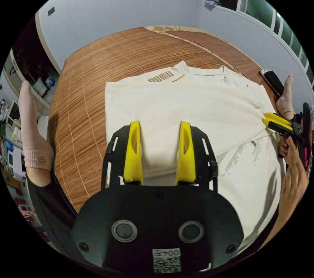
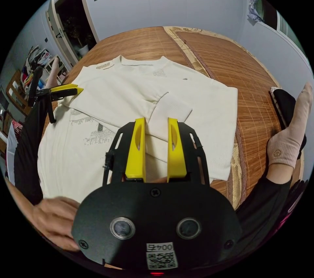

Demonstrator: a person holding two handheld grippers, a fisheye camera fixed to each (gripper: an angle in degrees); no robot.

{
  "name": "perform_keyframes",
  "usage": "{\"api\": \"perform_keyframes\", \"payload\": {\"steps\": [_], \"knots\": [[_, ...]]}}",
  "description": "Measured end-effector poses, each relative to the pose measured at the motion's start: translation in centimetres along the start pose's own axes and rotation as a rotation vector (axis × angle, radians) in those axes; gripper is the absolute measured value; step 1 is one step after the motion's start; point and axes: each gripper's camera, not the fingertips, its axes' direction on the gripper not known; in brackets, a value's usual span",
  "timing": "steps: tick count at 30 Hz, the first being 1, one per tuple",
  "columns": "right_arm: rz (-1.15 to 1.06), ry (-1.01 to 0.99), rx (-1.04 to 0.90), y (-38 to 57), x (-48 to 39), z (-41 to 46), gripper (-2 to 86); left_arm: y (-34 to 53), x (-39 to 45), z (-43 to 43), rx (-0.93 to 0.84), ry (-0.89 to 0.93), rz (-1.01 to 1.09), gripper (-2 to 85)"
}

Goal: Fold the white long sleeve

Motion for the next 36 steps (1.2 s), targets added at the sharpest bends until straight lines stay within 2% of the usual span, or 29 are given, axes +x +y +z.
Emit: {"api": "perform_keyframes", "payload": {"steps": [6, 12, 16, 21, 25, 36], "knots": [[0.034, -0.062, 0.014, 0.2, 1.4, -0.2, 10.1, 0.0, 0.1, 0.1, 0.0, 0.0, 0.0, 15.4], [-0.009, 0.029, -0.001, 0.1, 0.2, -0.1, 10.3, 0.0, 0.2, 0.2, 0.0, -0.001, 0.0, 15.4], [0.033, -0.054, 0.013, 0.3, 1.8, -0.5, 10.1, 0.0, 0.2, 0.2, 0.0, -0.001, 0.0, 15.3], [0.013, 0.004, 0.008, 0.3, 1.0, -0.5, 10.0, 0.0, 0.1, 0.1, 0.0, -0.001, 0.0, 15.4], [0.063, -0.055, 0.01, 0.4, 2.4, -0.8, 9.8, 0.0, 0.0, 0.0, 0.0, -0.001, 0.0, 15.3], [0.058, -0.05, 0.009, 0.8, 2.4, -1.3, 9.8, 0.1, -0.4, -0.4, -0.001, -0.001, -0.001, 15.3]]}}
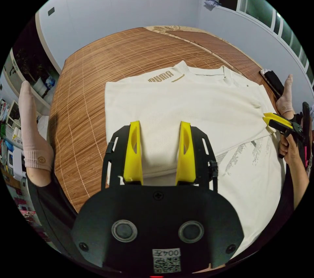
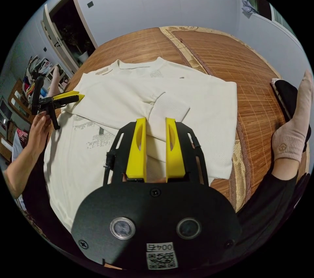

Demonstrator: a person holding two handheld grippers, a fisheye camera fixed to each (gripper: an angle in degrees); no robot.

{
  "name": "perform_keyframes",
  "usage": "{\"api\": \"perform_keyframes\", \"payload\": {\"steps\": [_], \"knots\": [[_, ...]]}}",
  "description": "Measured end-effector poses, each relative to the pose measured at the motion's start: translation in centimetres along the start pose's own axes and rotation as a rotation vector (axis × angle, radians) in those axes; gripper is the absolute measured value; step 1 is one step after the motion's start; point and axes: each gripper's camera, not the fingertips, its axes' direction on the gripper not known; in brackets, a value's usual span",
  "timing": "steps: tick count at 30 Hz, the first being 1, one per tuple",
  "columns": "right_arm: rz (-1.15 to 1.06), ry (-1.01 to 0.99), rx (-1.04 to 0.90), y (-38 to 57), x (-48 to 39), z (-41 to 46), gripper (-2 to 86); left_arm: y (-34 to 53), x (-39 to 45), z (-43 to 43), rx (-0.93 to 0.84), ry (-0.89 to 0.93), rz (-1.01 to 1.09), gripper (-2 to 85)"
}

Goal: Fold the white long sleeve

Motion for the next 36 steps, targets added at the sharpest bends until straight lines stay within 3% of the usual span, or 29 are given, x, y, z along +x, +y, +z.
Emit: {"api": "perform_keyframes", "payload": {"steps": [19, 27, 36], "knots": [[-0.004, 0.019, -0.005, 1.0, -0.8, -1.4, 9.5, -0.5, -0.2, -1.1, -0.005, -0.046, -0.005, 15.0], [0.0, 0.024, -0.008, 1.5, -1.4, -2.1, 9.7, -0.5, -1.6, -1.6, -0.007, 0.013, -0.026, 13.5], [0.13, 0.097, 0.083, 2.3, -1.1, -5.9, 12.0, -0.4, -5.7, -4.3, -0.01, 0.056, -0.026, 12.0]]}}
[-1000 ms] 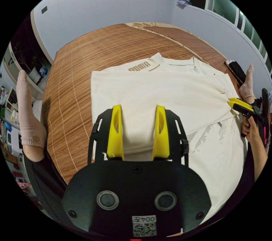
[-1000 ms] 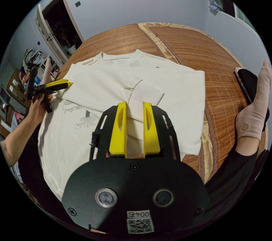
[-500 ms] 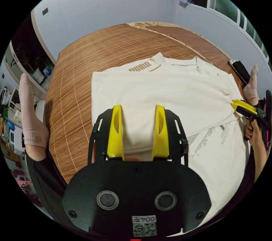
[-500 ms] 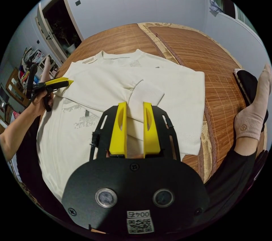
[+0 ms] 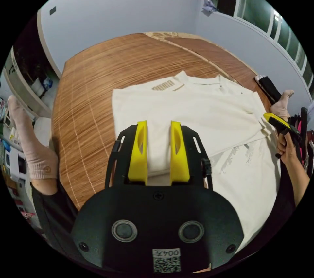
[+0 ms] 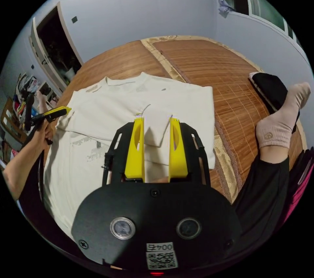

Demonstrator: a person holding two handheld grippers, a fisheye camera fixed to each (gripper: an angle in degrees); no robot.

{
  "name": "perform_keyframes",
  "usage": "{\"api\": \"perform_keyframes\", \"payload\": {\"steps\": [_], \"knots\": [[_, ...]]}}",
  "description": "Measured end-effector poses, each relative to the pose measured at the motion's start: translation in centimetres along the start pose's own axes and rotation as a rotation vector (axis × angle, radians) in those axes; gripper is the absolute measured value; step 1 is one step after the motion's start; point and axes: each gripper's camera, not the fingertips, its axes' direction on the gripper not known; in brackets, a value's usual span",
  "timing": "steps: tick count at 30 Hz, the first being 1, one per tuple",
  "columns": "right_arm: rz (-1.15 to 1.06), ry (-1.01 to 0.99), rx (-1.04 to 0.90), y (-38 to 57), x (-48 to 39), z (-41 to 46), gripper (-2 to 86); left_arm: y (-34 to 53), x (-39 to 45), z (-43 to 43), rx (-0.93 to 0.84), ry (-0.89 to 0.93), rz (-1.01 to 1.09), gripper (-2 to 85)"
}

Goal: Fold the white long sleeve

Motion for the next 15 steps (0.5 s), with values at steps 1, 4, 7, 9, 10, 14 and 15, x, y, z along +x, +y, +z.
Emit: {"api": "perform_keyframes", "payload": {"steps": [1, 4, 7, 9, 10, 14, 15], "knots": [[-0.02, 0.018, -0.047, -0.1, -0.2, 0.6, 12.5, -0.1, -1.0, 1.0, -0.052, 0.044, -0.018, 12.6], [-0.097, 0.076, -0.14, 0.1, -0.9, 2.4, 13.5, 0.0, -2.1, 0.8, -0.02, 0.048, -0.042, 12.0], [-0.086, 0.068, -0.123, 0.1, -0.7, 2.4, 13.5, -0.3, -2.7, 0.6, -0.009, 0.051, -0.053, 11.5], [-0.091, 0.075, -0.12, -0.3, -0.7, 2.6, 13.6, -0.9, -2.9, 0.6, -0.006, 0.052, -0.05, 11.6], [-0.088, 0.074, -0.12, -0.8, -0.6, 2.8, 13.6, -1.4, -3.0, 0.7, -0.003, 0.052, -0.048, 11.8], [-0.084, 0.076, -0.118, -2.7, -0.3, 3.6, 13.6, -3.5, -3.2, 1.1, 0.003, 0.037, -0.039, 12.4], [-0.085, 0.074, -0.115, -3.5, -0.1, 4.0, 13.6, -4.3, -3.2, 1.3, 0.005, 0.027, -0.032, 12.5]]}}
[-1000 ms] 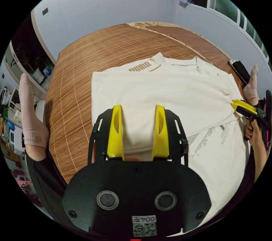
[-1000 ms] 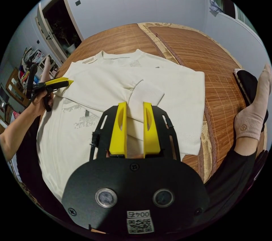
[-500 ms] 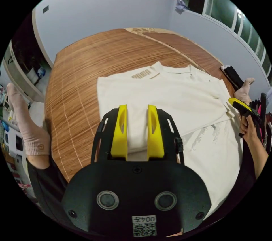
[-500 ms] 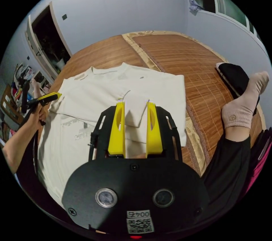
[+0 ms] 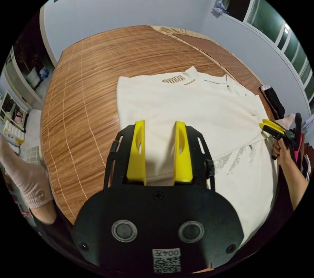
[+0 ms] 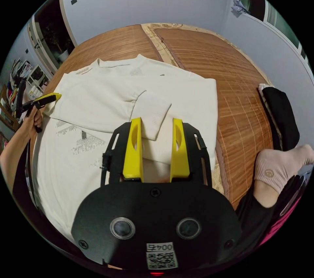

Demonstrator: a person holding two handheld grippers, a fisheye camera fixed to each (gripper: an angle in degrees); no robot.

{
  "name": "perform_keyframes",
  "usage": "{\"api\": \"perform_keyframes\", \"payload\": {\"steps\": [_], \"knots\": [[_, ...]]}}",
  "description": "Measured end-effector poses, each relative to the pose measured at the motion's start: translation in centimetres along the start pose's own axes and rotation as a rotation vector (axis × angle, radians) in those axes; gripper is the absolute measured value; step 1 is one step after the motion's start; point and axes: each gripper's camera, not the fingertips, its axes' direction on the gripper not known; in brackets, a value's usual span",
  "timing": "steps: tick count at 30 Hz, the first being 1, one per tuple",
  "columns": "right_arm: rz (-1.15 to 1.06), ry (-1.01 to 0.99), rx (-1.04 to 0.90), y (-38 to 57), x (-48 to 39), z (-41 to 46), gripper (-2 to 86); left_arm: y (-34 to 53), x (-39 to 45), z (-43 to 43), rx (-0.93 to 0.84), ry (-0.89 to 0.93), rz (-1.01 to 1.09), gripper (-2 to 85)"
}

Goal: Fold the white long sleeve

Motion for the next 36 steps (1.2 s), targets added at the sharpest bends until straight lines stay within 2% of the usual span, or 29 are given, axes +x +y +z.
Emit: {"api": "perform_keyframes", "payload": {"steps": [9, 12, 17, 23, 28, 32, 36], "knots": [[-0.009, 0.002, 0.005, -3.7, 1.0, 1.6, 13.7, -3.4, 0.8, 0.4, -0.002, -0.063, 0.039, 14.0], [0.014, -0.013, 0.006, -2.8, 1.7, -0.1, 14.6, -3.4, -0.1, -1.1, -0.034, 0.042, 0.025, 15.9], [0.025, -0.095, 0.014, 1.9, 1.9, -6.5, 13.7, 0.2, -0.8, -8.6, 0.016, 0.183, 0.045, 17.5], [-0.016, -0.255, -0.087, 10.8, -2.0, -12.8, 9.6, 10.3, 1.0, -20.5, 0.088, 0.23, 0.13, 11.4], [0.026, -0.319, -0.115, 19.1, -4.6, -14.8, 6.5, 18.9, 1.6, -23.7, 0.004, 0.263, 0.092, 2.0], [0.086, -0.364, -0.17, 21.9, -4.8, -13.9, 6.5, 21.2, 2.5, -23.2, -0.083, 0.303, 0.049, 0.7], [0.108, -0.37, -0.176, 22.5, -5.3, -13.4, 6.6, 21.0, 5.9, -20.0, -0.294, 0.252, 0.092, 0.3]]}}
